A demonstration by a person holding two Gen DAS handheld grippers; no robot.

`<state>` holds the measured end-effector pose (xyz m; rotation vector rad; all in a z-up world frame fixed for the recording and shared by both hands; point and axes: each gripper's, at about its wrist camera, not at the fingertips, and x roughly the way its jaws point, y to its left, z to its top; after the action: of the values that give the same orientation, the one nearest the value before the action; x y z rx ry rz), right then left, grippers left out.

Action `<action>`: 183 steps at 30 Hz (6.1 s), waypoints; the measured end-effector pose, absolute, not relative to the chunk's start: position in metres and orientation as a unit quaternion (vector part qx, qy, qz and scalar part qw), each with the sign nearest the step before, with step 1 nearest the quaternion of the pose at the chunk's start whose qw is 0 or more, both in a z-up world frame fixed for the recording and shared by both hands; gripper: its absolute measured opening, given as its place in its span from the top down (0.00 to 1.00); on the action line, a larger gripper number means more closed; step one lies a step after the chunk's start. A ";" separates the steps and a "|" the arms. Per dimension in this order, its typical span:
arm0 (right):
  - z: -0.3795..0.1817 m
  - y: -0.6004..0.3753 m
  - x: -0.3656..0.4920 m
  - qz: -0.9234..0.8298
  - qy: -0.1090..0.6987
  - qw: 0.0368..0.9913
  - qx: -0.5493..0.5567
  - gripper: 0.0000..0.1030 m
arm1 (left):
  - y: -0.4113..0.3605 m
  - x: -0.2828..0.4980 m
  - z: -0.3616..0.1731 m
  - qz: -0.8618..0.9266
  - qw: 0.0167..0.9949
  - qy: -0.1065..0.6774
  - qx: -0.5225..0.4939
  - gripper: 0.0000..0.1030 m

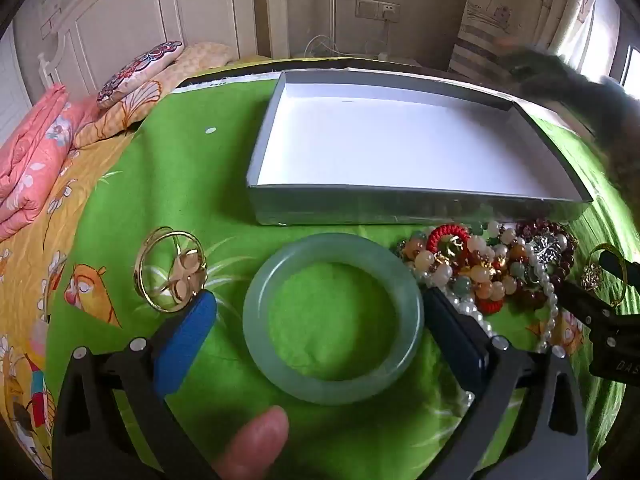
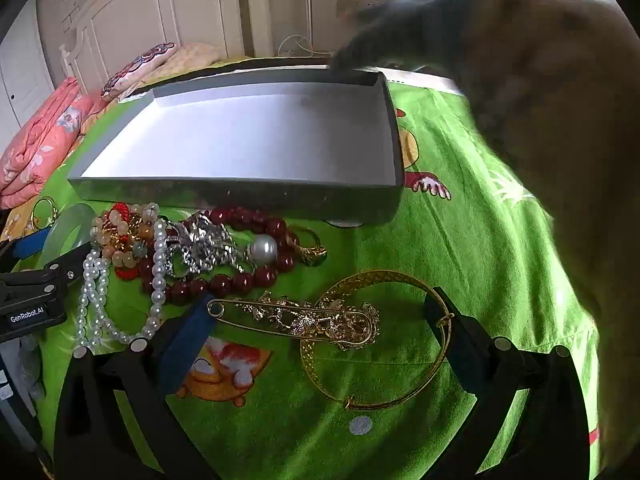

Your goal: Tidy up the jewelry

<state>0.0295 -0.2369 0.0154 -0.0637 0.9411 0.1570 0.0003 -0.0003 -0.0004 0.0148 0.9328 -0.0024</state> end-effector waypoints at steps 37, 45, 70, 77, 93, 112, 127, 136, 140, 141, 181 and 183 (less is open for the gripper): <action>0.015 -0.237 0.030 0.074 0.455 0.887 -0.033 0.04 | 0.000 -0.001 -0.001 -0.002 0.894 0.448 0.006 0.02; 0.014 -0.237 0.030 0.074 0.455 0.887 -0.034 0.04 | 0.000 0.000 0.000 0.002 0.894 0.448 0.004 0.02; 0.028 -0.232 0.006 0.239 0.439 0.860 -0.101 0.25 | 0.001 0.002 0.000 -0.014 0.888 0.459 0.012 0.02; 0.035 -0.250 0.002 0.277 0.452 0.845 -0.074 0.26 | 0.006 -0.013 0.001 -0.052 0.889 0.454 0.013 0.02; 0.042 -0.292 0.001 0.258 0.430 0.859 0.103 0.70 | 0.002 -0.076 0.038 -0.110 0.925 0.362 -0.016 0.23; 0.066 -0.300 -0.030 0.244 0.365 0.897 0.043 0.93 | -0.164 -0.097 0.034 -0.335 0.859 0.354 0.155 0.49; 0.069 -0.289 -0.040 0.265 0.358 0.895 0.028 0.94 | -0.179 -0.088 0.013 -0.358 0.836 0.377 0.175 0.83; 0.067 -0.299 -0.037 0.221 0.359 0.907 0.018 0.93 | -0.153 -0.099 0.035 -0.359 0.857 0.344 0.133 0.87; 0.068 -0.302 -0.036 0.219 0.356 0.908 0.025 0.93 | -0.138 -0.099 0.044 -0.353 0.863 0.340 0.119 0.94; 0.069 -0.302 -0.037 0.219 0.354 0.909 0.024 0.93 | -0.135 -0.098 0.046 -0.350 0.866 0.339 0.117 0.94; 0.105 -0.253 0.034 0.234 0.333 0.913 0.031 0.93 | -0.076 -0.025 0.112 -0.214 0.923 0.304 0.100 0.94; 0.106 -0.249 0.043 0.236 0.334 0.912 0.036 0.93 | -0.072 -0.015 0.114 -0.200 0.926 0.305 0.097 0.94</action>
<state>0.0433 -0.2487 0.1063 0.0733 0.6878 0.4874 -0.0146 -0.0722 0.1138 0.1985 0.6245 -0.4108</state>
